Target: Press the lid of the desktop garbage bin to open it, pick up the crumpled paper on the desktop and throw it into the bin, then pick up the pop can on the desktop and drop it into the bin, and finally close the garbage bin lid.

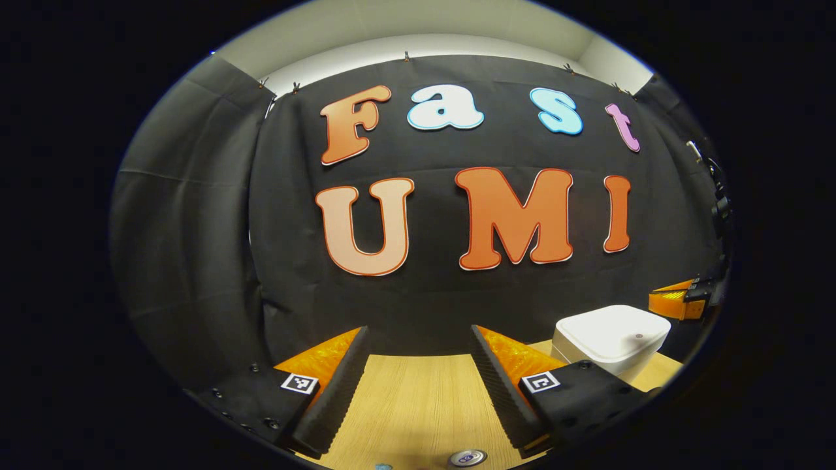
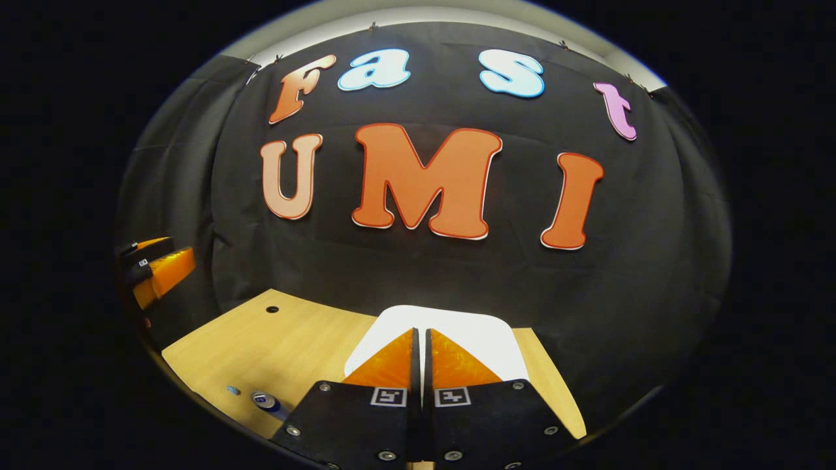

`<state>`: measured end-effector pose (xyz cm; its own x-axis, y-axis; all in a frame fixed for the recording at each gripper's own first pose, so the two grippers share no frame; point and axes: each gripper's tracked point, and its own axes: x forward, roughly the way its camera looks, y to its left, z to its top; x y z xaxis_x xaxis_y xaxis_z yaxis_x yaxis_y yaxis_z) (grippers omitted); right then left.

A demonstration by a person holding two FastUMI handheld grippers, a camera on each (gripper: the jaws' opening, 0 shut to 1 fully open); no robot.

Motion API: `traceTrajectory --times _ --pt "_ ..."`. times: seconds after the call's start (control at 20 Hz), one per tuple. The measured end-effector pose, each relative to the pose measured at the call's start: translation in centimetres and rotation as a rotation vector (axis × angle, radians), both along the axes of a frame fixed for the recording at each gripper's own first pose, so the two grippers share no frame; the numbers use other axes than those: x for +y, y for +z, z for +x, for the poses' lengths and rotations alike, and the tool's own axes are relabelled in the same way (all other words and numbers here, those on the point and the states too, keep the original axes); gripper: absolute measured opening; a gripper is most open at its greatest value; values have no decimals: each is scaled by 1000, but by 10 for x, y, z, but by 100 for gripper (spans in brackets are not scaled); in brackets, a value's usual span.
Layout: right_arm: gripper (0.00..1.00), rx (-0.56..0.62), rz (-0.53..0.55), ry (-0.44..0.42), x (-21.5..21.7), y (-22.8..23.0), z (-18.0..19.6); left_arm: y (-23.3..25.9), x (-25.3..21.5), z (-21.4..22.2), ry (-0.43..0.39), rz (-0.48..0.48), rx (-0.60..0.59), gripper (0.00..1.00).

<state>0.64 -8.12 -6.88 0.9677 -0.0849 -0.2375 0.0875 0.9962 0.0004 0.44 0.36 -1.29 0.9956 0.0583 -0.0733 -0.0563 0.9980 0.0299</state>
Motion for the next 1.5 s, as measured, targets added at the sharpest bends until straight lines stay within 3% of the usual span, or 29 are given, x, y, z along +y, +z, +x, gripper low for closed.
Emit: traceTrajectory --times 0.3,0.65,1.05,1.35,1.4,1.5 --pt "1 92 7 -3 -13 -26 5 -3 2 0 31 8 9 98" --pt "1 200 44 63 -11 -57 7 -12 -7 -8 74 -4 31 98" --pt "1 282 13 124 -8 -69 8 -25 -22 -7 106 -20 60 98" --pt "1 263 -37 135 -8 -66 8 -25 -25 -19 131 -16 55 98" --pt "6 252 -50 124 -10 -66 8 -27 -24 -25 140 -13 53 98" --pt "1 220 -90 109 -11 -59 8 -29 -15 -30 151 0 51 97"
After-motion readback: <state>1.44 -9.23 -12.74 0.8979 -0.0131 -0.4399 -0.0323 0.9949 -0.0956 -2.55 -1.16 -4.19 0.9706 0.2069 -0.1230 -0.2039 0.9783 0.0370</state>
